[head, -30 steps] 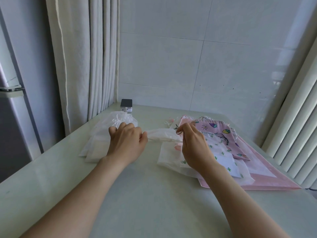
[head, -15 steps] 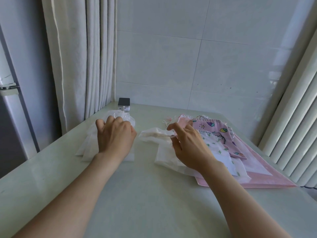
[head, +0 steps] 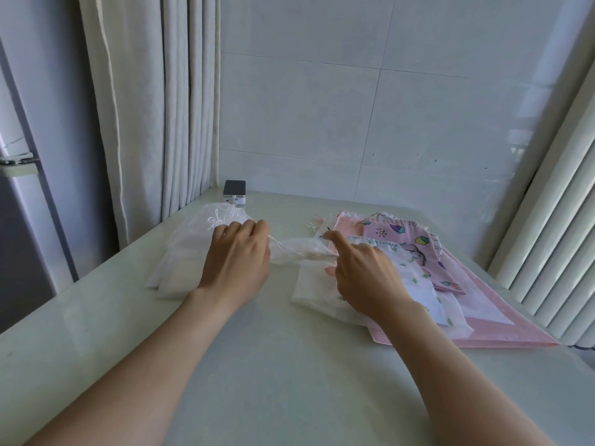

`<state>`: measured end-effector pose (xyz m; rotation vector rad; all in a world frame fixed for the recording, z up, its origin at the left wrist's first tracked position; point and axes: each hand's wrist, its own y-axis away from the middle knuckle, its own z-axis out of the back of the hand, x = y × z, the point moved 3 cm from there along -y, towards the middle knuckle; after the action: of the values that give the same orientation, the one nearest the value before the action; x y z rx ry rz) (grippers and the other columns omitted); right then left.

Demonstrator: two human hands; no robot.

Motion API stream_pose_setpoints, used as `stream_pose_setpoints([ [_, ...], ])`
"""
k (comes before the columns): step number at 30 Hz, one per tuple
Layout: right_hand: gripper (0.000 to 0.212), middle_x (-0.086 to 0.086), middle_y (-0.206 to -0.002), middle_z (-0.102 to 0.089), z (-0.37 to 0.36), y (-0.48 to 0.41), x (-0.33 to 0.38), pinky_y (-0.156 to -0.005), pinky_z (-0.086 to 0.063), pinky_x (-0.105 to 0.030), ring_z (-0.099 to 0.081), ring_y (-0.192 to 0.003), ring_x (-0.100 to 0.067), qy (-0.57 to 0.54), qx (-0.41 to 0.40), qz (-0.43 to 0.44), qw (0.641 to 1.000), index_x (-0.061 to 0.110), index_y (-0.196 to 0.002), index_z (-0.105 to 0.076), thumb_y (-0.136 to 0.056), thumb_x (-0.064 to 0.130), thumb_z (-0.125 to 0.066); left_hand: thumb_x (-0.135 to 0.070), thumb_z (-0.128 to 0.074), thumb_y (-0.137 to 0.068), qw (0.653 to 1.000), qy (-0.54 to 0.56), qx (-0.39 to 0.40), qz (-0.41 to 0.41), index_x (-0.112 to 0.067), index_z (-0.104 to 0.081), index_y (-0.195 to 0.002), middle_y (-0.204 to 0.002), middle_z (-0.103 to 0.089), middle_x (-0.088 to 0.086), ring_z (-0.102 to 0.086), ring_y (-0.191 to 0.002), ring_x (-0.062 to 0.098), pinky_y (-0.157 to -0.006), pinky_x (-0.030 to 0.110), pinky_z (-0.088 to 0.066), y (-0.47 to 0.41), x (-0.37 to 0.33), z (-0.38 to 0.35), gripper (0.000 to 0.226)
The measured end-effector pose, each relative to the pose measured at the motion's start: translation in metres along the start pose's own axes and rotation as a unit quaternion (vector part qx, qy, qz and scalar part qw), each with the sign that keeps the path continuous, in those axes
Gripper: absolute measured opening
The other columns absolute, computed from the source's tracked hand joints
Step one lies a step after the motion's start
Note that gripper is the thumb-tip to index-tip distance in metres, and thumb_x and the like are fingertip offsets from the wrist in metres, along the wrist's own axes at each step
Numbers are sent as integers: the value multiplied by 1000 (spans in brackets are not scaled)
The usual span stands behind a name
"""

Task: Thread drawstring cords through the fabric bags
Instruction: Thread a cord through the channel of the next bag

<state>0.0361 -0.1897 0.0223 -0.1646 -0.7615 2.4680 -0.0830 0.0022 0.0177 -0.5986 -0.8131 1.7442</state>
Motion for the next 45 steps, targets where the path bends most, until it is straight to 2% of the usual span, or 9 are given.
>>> stream_pose_setpoints([
  [4,61,5,-93,-60,-1,4,8,-90,-36,-42,-48,-96,-25,51,15,44,998,42,-148,-32,-98,13,-50,-23,-50,-107,986,161,19,37,-17,-59,-97,-89,-61,2,-56,-78,28,-68,42,-46,2,-2,-3,15],
  [7,51,7,-100,-62,-5,3,15,-95,-31,-42,-45,-105,-24,37,48,30,998,42,-145,-46,-100,18,-41,-14,-51,-107,943,320,38,82,-17,-65,-99,-92,-69,-7,-64,-85,17,-76,35,-51,3,-8,-4,16],
  [11,43,1,-114,-70,-18,5,24,-93,-24,-43,-47,-113,-28,57,138,13,989,42,-138,-56,-104,26,-35,-11,-40,-109,915,371,129,92,-19,-63,-100,-95,-71,-9,-71,-85,2,-80,33,-59,6,-19,-7,26],
  [18,38,1,-98,-72,-20,1,33,-87,-24,-43,-53,-104,-30,65,151,14,986,39,-123,-69,-96,30,-44,-17,-33,-107,922,298,242,54,-27,-46,-93,-90,-70,0,-66,-88,28,-81,47,-54,11,-22,-7,22],
  [24,39,11,-82,-57,-15,3,31,-93,-26,-40,-52,-104,-23,16,126,-6,992,42,-130,-64,-96,30,-50,-17,-31,-108,912,298,275,62,-18,-48,-95,-96,-70,4,-64,-92,29,-87,45,-52,10,-24,-7,22],
  [29,43,12,-76,-48,-18,3,37,-93,-29,-43,-44,-96,-24,-19,179,8,984,40,-125,-68,-100,22,-38,-13,-35,-105,901,345,206,165,-24,-50,-91,-90,-71,-5,-66,-92,20,-84,38,-51,10,-18,-12,23],
  [36,30,9,-82,-56,-15,4,38,-91,-25,-39,-47,-97,-22,-37,111,-34,993,34,-118,-66,-97,26,-45,-6,-59,-97,970,184,123,106,-19,-50,-110,-110,-46,2,-43,-100,28,-86,41,-42,11,-13,-13,20],
  [40,17,7,-97,-55,-3,1,28,-87,-27,-37,-55,-99,-20,-57,31,-70,995,32,-102,-72,-91,30,-59,-21,-69,-93,973,116,123,155,-22,-44,-105,-100,-55,-2,-53,-85,27,-66,35,-37,10,-13,2,28],
  [45,17,0,-102,-52,4,-1,29,-82,-40,-37,-59,-92,-25,-49,4,-68,996,29,-106,-77,-95,26,-65,-38,-68,-91,963,83,123,227,-23,-42,-105,-92,-67,3,-64,-87,38,-67,37,-45,8,-10,7,33],
])
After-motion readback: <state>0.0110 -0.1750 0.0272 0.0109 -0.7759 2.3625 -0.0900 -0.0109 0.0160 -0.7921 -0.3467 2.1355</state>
